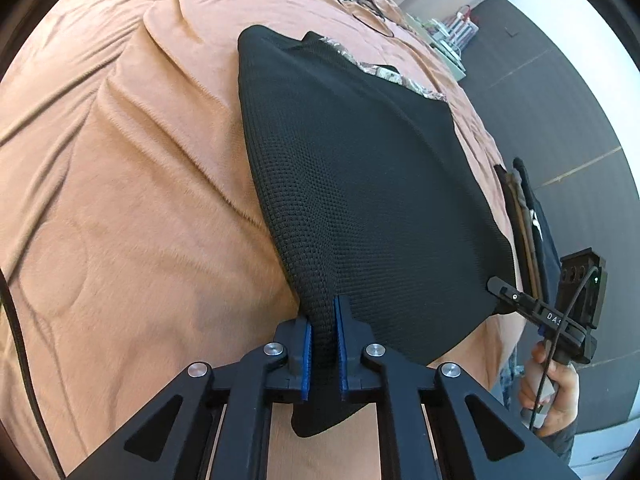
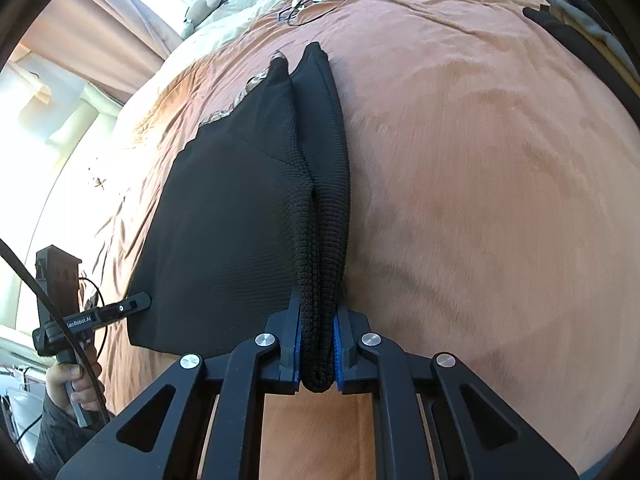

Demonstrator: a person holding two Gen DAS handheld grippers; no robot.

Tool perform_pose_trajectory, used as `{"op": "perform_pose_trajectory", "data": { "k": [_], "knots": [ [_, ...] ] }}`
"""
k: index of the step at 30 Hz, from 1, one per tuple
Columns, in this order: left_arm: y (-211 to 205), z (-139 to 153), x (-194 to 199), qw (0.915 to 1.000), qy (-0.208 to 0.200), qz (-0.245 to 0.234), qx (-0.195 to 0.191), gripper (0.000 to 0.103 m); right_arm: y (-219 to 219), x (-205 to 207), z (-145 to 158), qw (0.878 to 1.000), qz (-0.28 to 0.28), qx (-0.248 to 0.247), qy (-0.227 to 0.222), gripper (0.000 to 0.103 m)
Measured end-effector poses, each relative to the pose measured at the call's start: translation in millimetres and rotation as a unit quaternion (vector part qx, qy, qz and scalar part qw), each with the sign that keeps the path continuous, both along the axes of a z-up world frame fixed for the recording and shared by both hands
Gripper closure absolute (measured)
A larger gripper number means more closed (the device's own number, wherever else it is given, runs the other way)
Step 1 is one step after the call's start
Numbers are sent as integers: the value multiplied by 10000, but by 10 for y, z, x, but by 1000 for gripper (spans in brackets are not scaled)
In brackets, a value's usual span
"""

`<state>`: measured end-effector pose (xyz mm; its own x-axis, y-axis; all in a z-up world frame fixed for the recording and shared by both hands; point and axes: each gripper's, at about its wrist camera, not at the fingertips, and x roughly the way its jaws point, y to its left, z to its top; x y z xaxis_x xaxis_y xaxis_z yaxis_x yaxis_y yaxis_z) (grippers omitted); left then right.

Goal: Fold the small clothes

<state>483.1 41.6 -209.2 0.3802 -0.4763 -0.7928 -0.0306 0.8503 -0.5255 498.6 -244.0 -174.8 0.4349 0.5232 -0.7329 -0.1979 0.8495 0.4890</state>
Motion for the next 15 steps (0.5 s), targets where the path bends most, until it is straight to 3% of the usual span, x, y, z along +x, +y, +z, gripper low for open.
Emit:
{"op": "perform_pose_trajectory", "data": {
  "k": [12,15],
  "knots": [
    [284,53,-676,9980,297,-561,-45,93,92,-520,-98,9944,932,331,368,93],
    [307,56,-734,9971,311,-690,-79,91,98,-483,-74,9936,1081,124,306,91]
  ]
}}
